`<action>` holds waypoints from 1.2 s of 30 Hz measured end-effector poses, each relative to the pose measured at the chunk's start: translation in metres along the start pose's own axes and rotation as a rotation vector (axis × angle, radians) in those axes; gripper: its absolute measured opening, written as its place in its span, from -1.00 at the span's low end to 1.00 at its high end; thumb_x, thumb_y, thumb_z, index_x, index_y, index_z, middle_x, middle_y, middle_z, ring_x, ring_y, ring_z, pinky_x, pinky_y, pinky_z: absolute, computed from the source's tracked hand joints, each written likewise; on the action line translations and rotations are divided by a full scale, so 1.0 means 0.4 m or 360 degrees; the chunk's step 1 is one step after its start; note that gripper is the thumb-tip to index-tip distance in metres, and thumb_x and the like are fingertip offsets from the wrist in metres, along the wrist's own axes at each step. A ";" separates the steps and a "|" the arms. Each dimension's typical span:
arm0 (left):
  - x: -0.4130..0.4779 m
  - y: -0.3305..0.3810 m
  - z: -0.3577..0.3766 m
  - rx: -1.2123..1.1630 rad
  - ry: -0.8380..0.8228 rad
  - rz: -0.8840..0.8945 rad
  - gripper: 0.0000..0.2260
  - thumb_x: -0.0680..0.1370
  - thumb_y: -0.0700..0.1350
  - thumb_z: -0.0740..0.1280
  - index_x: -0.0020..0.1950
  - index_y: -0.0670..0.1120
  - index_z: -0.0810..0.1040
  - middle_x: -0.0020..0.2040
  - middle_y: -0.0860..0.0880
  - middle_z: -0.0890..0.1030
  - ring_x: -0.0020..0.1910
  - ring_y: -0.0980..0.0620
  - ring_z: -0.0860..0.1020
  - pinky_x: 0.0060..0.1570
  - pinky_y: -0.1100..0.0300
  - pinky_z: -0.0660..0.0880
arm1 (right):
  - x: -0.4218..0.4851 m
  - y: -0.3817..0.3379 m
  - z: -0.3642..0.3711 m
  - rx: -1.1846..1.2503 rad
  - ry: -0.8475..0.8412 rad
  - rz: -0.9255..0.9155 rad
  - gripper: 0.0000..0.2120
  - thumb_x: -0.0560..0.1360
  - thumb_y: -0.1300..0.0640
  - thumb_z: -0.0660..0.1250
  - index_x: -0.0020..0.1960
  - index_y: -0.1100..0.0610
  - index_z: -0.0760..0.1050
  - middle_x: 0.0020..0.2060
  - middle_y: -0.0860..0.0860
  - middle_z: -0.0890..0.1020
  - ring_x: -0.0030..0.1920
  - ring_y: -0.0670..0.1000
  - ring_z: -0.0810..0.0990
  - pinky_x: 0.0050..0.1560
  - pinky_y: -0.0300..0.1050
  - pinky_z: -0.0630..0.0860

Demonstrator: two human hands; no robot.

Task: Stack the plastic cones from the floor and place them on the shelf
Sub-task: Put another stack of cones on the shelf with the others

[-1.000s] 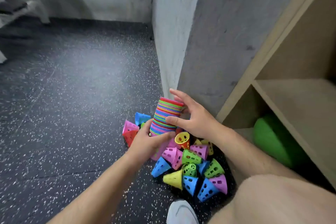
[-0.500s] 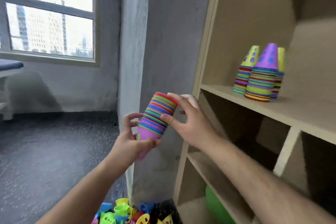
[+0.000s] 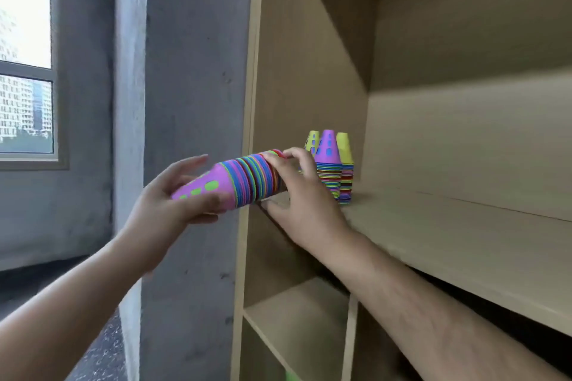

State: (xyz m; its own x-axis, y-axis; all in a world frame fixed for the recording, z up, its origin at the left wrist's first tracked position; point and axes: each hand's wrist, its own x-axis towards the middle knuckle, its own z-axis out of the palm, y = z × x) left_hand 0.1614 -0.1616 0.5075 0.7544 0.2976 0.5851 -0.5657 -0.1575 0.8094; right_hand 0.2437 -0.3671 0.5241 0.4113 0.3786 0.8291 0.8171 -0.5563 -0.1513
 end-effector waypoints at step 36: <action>0.211 -0.140 0.461 0.1223 -0.0452 0.0751 -0.59 0.57 -0.09 0.42 0.42 0.04 0.49 0.39 0.05 0.51 0.39 -0.04 0.42 0.38 -0.07 0.36 | 0.007 0.293 -0.188 -0.0520 0.0003 0.0754 -0.38 0.47 -0.09 0.41 0.47 -0.15 0.27 0.25 0.06 0.48 0.29 0.17 0.42 0.19 0.02 0.44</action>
State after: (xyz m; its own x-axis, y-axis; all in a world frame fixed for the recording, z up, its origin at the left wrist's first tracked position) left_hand 0.3182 -0.3014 0.5208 0.6139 -0.1799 0.7686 -0.5351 -0.8106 0.2377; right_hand 0.3103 -0.4867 0.5492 0.7014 0.0312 0.7121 0.3763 -0.8647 -0.3328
